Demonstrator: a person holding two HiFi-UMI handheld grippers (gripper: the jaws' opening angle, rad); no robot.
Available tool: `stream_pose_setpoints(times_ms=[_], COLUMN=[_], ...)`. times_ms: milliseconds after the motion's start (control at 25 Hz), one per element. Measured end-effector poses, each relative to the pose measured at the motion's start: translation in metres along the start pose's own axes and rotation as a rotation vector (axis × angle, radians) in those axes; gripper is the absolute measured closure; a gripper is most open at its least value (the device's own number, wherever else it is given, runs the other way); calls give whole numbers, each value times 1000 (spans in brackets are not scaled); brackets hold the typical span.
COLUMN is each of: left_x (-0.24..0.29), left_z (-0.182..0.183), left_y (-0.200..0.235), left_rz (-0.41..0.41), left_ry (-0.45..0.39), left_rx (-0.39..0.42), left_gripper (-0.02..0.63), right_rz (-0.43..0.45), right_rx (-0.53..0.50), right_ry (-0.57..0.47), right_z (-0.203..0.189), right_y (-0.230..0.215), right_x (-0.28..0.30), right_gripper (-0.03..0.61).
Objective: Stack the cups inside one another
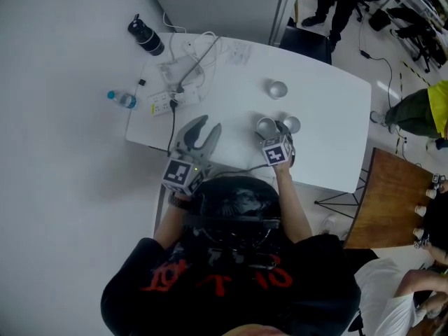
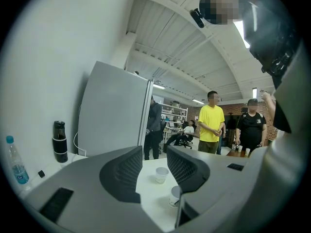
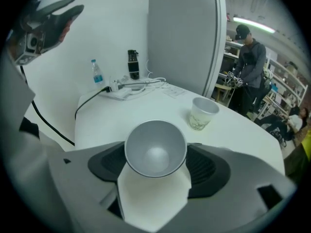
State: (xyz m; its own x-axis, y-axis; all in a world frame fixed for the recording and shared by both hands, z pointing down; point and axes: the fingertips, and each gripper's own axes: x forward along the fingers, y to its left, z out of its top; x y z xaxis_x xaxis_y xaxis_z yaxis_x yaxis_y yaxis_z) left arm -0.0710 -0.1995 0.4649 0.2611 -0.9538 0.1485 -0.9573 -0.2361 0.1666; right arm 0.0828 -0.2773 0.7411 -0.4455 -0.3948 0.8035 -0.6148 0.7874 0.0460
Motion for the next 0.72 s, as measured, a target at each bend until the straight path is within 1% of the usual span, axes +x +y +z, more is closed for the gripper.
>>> stream_pose_setpoints(times_ms=[80, 120, 240, 320, 400, 560, 640, 720], left_x=[2, 4, 10, 14, 18, 21, 20, 17], left_z=[1, 1, -3, -6, -5, 1, 1, -1], left_y=[1, 1, -1, -4, -7, -12, -12, -8], left_rz=[-4, -11, -37, -54, -67, -76, -76, -68], left_ry=[-5, -3, 13, 18, 8, -21, -18, -4], left_rx=[-1, -3, -9, -10, -13, 8, 12, 7], left_gripper=[451, 451, 451, 451, 451, 451, 451, 451], right_rz=[26, 25, -21, -64, -98, -122, -146, -149], right_rx=[51, 73, 137, 175, 191, 185, 162, 163], right_ry=[-84, -134, -271, -317, -315, -251, -219, -191], right_z=[12, 23, 48, 53, 48, 25, 14, 4], right_y=[-3, -9, -41, -66, -86, -102, -107, -110], right_x=[-18, -34, -88, -111, -115, -94, -81, -70], right_gripper=[189, 189, 189, 189, 189, 189, 189, 189])
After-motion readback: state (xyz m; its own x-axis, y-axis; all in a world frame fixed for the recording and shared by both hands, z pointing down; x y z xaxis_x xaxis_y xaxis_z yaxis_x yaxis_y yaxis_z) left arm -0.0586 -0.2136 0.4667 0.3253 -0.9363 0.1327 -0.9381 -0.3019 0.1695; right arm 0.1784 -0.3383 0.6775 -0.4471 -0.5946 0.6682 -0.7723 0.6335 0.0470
